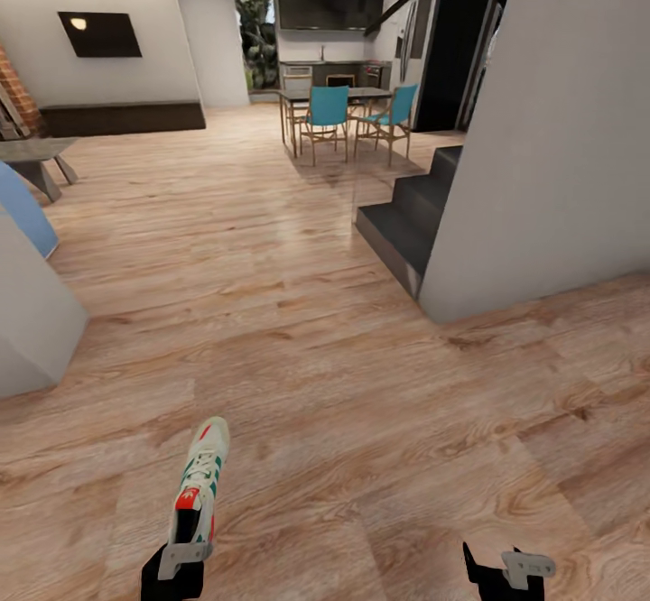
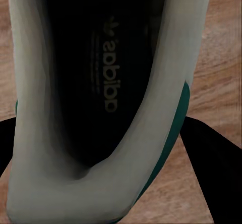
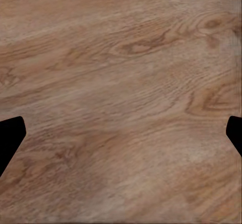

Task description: Pick up the two gym shoes and the two sandals from the corridor floor and place them onto the hallstand (shoe rack) in the corridor, making sure they are on the rack and not on the floor. Arrange them so the two gym shoes are next to each other and the two sandals are next to each other.

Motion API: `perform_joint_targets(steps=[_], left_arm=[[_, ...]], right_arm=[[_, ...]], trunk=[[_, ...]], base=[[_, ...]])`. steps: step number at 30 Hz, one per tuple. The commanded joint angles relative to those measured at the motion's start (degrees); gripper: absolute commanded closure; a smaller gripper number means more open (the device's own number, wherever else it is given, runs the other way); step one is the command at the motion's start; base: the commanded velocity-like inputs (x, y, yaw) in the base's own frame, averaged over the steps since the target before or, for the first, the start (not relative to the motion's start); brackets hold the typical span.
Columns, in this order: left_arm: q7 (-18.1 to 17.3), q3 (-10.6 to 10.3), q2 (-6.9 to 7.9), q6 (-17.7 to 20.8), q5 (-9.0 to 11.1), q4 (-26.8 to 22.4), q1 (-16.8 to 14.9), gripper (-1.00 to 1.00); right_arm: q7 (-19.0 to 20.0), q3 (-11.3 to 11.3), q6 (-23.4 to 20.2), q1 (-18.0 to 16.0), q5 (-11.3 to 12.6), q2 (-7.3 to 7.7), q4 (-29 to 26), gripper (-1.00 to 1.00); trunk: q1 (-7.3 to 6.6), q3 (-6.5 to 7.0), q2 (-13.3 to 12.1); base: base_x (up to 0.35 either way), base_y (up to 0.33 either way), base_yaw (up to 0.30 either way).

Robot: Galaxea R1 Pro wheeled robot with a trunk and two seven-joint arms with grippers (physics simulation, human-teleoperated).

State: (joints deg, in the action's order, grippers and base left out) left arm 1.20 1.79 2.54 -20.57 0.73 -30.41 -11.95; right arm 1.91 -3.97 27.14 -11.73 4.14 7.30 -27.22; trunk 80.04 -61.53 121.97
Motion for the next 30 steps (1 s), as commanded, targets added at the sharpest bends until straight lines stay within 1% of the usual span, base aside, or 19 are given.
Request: perform_joint_targets(steps=[1, 30], left_arm=[[0.12, -0.03, 0.01, -0.17, 0.06, 0.00, -0.01, 1.00], [0.12, -0.03, 0.01, -0.17, 0.06, 0.00, -0.01, 1.00]], right_arm=[[0.20, 0.01, 0.19, -0.04, 0.43, 0.00, 0.06, -1.00], [0.20, 0.01, 0.19, -0.04, 0.43, 0.00, 0.06, -1.00]], trunk=[[-0.01, -0.01, 0.01], [-0.01, 0.87, 0.01]], base=[[0.016, 0.000, -0.299], [0.002, 0.000, -0.299]])
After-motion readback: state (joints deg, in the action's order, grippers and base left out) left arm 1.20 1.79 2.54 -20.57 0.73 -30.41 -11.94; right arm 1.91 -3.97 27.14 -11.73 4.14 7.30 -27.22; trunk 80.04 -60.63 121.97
